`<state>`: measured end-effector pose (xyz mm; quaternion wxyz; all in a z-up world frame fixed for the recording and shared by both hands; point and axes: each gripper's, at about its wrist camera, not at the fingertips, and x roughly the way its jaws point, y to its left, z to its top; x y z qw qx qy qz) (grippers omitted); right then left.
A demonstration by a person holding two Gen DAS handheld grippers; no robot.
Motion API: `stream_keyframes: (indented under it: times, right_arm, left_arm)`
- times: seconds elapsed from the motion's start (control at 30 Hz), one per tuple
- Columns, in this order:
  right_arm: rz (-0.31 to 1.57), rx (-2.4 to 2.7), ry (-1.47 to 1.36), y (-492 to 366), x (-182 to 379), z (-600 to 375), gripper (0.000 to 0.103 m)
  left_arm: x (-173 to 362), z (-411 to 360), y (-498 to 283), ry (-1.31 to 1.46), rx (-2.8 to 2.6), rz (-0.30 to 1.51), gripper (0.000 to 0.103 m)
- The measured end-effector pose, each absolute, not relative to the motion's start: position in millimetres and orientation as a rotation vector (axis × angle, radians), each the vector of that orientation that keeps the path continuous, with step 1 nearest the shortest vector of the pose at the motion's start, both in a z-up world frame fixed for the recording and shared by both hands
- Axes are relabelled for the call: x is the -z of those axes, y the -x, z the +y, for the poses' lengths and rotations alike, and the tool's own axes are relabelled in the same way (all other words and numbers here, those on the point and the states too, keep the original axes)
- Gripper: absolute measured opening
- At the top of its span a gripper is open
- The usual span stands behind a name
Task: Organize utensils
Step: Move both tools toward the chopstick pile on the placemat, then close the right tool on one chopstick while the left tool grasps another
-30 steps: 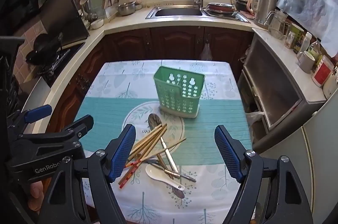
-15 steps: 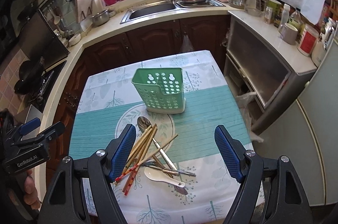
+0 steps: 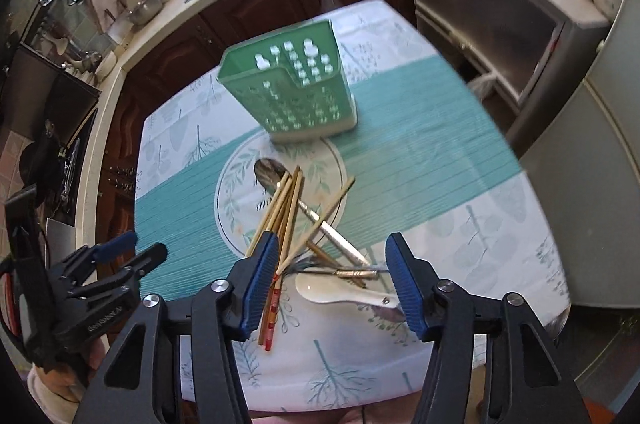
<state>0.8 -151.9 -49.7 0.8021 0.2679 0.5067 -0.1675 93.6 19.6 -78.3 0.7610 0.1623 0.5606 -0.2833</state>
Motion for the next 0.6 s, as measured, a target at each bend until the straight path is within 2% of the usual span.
stream_keyframes:
  times: [0.1,0.17,0.23,0.5,0.6]
  right_arm:
    - [1.130,0.311,-0.660,-14,81,-153,0.051]
    - [1.175,0.276,-0.721,-26,108,-154,0.044]
    - [1.213,0.237,-0.794,-36,129,-159,0.039]
    - [1.319,0.203,-1.041,-92,214,-174,0.032]
    - [1.365,0.218,-1.088,-110,237,-173,0.027]
  left_arm:
    - [109,7,-102,-0.372,0.653,1.294,0.042]
    - [128,-2,-107,-0.384,0.655,1.335,0.028]
    - [145,-10,-113,-0.370,0.653,1.390,0.020]
    - [179,-36,-124,-0.379,0.664,1.470,0.019]
    - [186,-40,-126,-0.382,0.670,1.500,0.014]
